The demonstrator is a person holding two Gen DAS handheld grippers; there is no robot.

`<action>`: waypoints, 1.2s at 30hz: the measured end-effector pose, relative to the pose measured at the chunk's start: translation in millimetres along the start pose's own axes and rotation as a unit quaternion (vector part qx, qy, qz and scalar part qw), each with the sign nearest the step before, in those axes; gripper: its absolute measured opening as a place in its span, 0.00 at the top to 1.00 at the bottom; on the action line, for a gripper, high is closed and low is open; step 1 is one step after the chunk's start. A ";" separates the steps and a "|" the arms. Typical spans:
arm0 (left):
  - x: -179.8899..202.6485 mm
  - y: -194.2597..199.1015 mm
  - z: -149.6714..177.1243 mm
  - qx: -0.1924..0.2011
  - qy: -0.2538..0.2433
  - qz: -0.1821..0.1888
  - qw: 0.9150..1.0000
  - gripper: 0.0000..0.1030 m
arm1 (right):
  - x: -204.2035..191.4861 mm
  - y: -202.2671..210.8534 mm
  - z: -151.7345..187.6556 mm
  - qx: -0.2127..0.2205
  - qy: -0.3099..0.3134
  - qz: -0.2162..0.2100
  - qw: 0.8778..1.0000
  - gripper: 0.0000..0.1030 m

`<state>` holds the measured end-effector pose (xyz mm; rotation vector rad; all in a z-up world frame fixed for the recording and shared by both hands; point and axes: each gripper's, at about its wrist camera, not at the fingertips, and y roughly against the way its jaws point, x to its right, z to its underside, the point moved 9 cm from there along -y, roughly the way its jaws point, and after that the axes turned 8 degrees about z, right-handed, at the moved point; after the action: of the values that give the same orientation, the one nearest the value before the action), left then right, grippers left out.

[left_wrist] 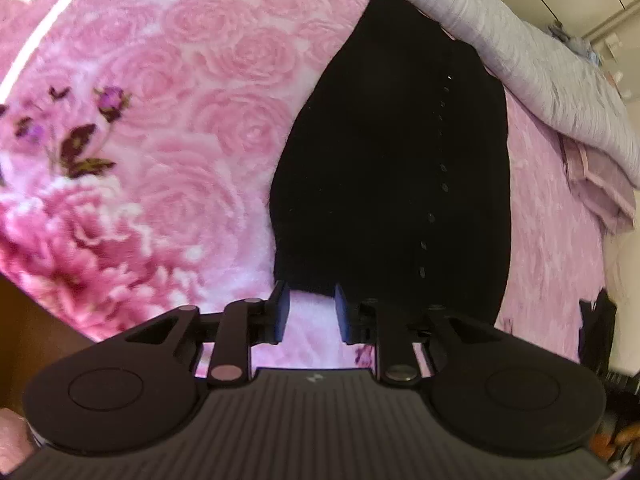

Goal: Fold clothes
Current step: 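Lower the black skirt lengthwise onto the bed with both grippers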

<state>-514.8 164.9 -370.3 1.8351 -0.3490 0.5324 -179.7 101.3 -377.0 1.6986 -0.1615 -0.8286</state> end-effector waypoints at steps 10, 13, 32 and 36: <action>-52.0 -59.0 -31.9 0.009 0.080 0.106 0.991 0.74 | 37.2 -51.0 0.1 0.078 -0.107 -0.040 0.990 0.55; -58.6 -67.5 -31.4 -0.001 0.097 0.133 0.986 0.73 | 41.0 -57.4 -5.3 0.114 -0.141 -0.063 0.981 0.55; -30.7 -73.2 -20.1 0.000 0.029 0.186 0.982 0.94 | 22.4 -54.5 -23.5 0.119 -0.031 -0.008 0.992 0.92; -19.7 -55.8 9.4 -0.012 -0.015 0.171 0.985 0.94 | 32.2 -22.4 -8.0 0.127 -0.006 0.003 0.992 0.93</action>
<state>-502.6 173.4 -428.4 1.7700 -0.6957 0.7315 -158.2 98.0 -410.5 1.9298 -0.2919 -0.8415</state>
